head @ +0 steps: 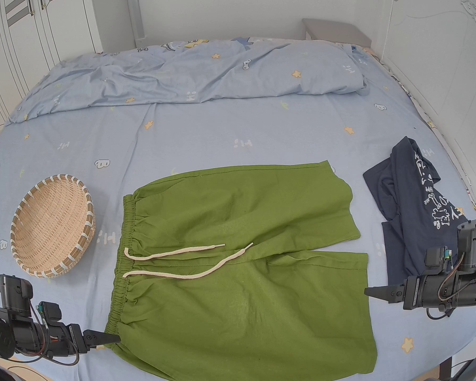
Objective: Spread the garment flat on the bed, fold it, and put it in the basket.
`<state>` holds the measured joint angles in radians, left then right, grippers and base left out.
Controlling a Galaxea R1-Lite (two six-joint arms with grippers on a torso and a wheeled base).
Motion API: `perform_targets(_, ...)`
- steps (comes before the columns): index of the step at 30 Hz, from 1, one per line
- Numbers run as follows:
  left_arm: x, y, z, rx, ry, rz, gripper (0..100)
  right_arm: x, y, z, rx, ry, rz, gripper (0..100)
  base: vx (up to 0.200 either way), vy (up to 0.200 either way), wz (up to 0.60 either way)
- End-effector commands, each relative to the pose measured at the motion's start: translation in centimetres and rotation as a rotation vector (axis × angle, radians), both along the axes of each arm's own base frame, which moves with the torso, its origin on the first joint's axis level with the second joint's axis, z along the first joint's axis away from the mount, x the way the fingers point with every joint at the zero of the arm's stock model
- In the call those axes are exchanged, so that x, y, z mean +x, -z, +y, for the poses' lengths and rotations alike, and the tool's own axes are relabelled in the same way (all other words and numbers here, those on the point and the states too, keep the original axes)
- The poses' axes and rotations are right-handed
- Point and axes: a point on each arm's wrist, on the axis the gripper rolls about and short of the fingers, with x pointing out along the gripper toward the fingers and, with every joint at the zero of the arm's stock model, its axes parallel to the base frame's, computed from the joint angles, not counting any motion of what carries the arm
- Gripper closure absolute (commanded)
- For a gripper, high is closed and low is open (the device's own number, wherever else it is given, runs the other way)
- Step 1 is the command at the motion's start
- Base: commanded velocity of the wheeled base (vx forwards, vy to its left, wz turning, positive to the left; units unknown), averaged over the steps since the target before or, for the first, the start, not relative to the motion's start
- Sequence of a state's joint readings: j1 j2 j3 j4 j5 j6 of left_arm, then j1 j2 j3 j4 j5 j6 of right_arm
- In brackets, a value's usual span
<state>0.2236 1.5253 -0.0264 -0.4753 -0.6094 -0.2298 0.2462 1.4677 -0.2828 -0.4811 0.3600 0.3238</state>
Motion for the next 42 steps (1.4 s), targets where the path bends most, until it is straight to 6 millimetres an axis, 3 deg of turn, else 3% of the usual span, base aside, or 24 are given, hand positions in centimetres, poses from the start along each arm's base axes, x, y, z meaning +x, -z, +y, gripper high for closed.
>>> perform_targets(1, 1.8, 2.2, 0.3, 0.002, 0.041, 0.08, 0, -0.2, 0.1, 0.2, 0.001, -0.012, -0.003, 0, 0.0, 0.0, 0.0)
perform_targets(8, 2.4, 2.0, 0.3, -0.051, 0.078, -0.028, 0, -0.1, 0.1, 0.1, 0.007, -0.008, -0.023, 0, 0.0, 0.0, 0.0)
perform_targets(21, 2.8, 2.0, -0.2, -0.055, 0.113, -0.034, 0, 0.0, 0.2, 0.0, 0.005, 0.0, -0.018, 0, 0.0, 0.0, 0.0)
perform_targets(22, 2.8, 1.9, -0.2, -0.054, 0.114, -0.036, 100, 0.0, 0.2, 0.0, 0.004, 0.002, -0.016, 0, 0.0, 0.0, 0.0)
perform_targets(30, 2.3, 2.1, -0.1, -0.056, 0.102, -0.022, 100, -0.1, 0.3, 0.0, 0.003, 0.0, -0.01, 0, 0.0, 0.0, 0.0)
perform_targets(42, 0.7, 2.0, 1.2, -0.063, 0.002, 0.038, 100, -3.1, 3.0, -0.8, -0.034, -0.005, 0.12, 0, 0.0, 0.0, 0.0)
